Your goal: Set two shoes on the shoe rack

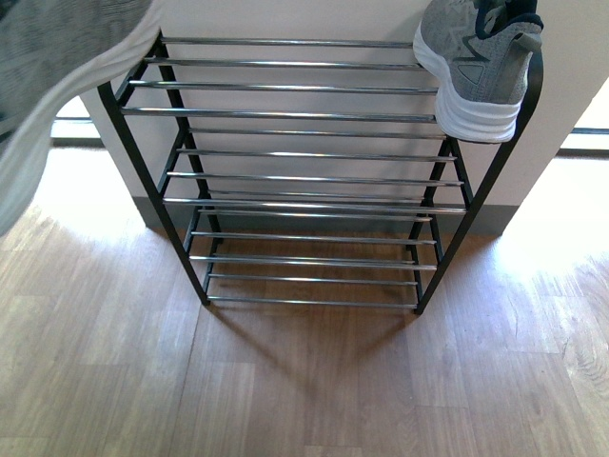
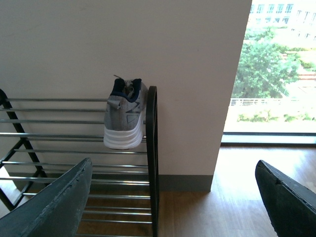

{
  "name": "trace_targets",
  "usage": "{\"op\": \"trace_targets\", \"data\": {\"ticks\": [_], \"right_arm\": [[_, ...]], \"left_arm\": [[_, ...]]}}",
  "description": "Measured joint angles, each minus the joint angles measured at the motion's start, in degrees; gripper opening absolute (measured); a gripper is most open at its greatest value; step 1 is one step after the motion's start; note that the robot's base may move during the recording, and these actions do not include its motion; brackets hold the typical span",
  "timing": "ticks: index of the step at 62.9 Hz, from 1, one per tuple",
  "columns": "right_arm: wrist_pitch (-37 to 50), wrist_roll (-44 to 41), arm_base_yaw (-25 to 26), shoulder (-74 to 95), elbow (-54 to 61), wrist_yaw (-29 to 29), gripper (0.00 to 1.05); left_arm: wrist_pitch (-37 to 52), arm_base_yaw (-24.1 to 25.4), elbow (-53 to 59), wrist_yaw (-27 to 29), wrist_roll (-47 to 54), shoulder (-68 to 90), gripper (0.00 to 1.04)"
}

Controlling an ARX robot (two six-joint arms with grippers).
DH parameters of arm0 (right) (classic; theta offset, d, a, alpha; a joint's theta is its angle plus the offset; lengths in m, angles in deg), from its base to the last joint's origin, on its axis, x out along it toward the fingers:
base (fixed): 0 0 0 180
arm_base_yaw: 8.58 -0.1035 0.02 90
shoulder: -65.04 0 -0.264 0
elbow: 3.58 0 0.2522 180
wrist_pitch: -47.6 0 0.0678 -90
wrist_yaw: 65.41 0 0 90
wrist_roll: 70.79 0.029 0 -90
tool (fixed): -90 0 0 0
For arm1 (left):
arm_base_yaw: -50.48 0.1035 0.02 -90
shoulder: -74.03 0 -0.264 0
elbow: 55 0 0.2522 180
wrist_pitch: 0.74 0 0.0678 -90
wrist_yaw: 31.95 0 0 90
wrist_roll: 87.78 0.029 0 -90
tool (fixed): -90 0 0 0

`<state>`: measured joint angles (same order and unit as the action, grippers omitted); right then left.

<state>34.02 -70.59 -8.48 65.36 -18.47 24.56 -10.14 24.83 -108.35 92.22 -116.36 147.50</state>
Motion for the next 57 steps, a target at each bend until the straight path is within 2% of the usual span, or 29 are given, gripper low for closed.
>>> {"op": "trace_targets", "data": {"ticks": [8, 18, 27, 46, 57], "right_arm": [[0.0, 0.0, 0.0, 0.0, 0.0, 0.0, 0.96], [0.0, 0.0, 0.0, 0.0, 0.0, 0.0, 0.96], [0.0, 0.0, 0.0, 0.0, 0.0, 0.0, 0.96], [0.0, 0.0, 0.0, 0.0, 0.0, 0.0, 0.96], [0.0, 0.0, 0.0, 0.0, 0.0, 0.0, 0.96]], "left_arm": [[0.9, -0.1, -14.0, -9.6, -9.6, 16.3, 0.02], [-1.4, -1.1, -29.0, -15.1, -15.0, 30.9, 0.02], [-8.2, -2.0, -45.8, -21.4, -20.1, 44.3, 0.02], [-19.6, -4.0, -68.7, -26.6, -20.3, 58.9, 0.02], [-24.7, -4.2, -76.0, -27.6, -15.6, 62.9, 0.02]]}}
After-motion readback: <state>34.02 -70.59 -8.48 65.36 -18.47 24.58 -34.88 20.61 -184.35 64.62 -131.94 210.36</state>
